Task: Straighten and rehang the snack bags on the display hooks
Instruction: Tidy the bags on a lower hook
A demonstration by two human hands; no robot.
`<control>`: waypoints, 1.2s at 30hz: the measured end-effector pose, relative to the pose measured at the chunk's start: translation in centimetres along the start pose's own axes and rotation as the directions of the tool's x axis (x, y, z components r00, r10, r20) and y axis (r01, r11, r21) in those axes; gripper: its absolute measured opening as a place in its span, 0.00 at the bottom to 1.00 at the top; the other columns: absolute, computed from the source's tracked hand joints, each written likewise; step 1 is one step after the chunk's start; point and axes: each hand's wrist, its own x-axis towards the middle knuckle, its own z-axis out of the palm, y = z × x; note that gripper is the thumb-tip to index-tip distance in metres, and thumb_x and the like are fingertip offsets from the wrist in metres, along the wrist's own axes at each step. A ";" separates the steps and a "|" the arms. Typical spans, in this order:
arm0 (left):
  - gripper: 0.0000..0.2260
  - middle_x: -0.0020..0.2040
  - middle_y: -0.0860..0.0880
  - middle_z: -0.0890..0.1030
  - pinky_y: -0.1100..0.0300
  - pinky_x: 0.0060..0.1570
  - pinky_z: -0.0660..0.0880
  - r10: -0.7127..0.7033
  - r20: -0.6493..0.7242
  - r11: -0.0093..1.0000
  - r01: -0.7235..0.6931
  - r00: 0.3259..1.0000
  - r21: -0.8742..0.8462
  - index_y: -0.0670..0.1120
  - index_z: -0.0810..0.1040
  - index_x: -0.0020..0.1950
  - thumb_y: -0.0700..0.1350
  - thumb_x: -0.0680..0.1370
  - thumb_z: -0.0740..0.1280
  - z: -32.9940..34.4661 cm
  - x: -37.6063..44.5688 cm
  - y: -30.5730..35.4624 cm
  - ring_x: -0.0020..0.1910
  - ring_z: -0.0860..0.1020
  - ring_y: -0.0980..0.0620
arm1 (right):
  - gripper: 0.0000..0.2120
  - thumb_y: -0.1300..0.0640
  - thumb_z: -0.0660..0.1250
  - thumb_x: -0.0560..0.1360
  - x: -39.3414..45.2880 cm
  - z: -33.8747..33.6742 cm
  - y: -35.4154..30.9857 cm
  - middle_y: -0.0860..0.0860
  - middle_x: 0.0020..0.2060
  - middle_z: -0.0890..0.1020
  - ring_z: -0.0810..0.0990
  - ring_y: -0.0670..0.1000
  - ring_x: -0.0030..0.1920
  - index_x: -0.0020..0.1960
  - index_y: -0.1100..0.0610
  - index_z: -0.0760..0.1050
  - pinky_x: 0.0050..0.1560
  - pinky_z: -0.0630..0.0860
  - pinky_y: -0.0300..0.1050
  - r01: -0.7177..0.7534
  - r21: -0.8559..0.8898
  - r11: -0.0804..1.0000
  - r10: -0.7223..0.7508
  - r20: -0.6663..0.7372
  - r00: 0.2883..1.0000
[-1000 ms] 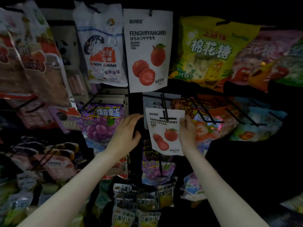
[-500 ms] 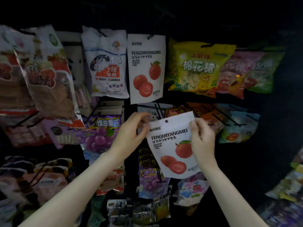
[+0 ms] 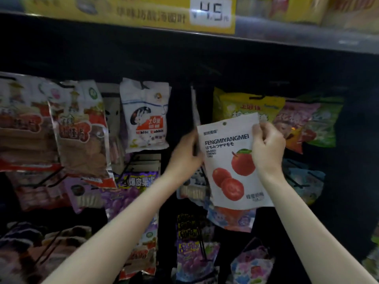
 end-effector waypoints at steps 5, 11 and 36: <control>0.30 0.76 0.51 0.55 0.67 0.66 0.53 0.061 0.161 0.994 -0.076 0.985 0.084 0.51 0.51 0.76 0.39 0.78 0.60 1.1 -0.4 -0.6 0.74 0.54 0.55 | 0.11 0.59 0.56 0.81 1.8 -1.4 0.6 0.57 0.41 0.78 0.75 0.56 0.43 0.50 0.63 0.75 0.42 0.67 0.45 -0.012 -0.053 0.999 0.012 -0.011 1.000; 0.20 0.69 0.45 0.66 0.61 0.65 0.64 0.046 -0.289 0.999 -0.038 0.956 0.033 0.44 0.65 0.70 0.39 0.78 0.61 -1.0 1.0 0.4 0.67 0.66 0.49 | 0.09 0.59 0.57 0.81 3.2 -1.4 -0.2 0.51 0.38 0.78 0.75 0.48 0.37 0.49 0.59 0.75 0.38 0.69 0.37 0.072 0.024 0.997 -0.073 0.042 0.996; 0.24 0.75 0.45 0.61 0.53 0.71 0.41 0.492 0.008 0.492 -0.286 0.871 0.822 0.43 0.57 0.75 0.48 0.80 0.47 -4.3 5.4 2.9 0.74 0.58 0.46 | 0.06 0.60 0.58 0.80 5.8 6.5 -3.2 0.51 0.42 0.79 0.80 0.55 0.48 0.49 0.55 0.73 0.54 0.77 0.54 -0.250 0.426 0.869 0.204 0.152 0.967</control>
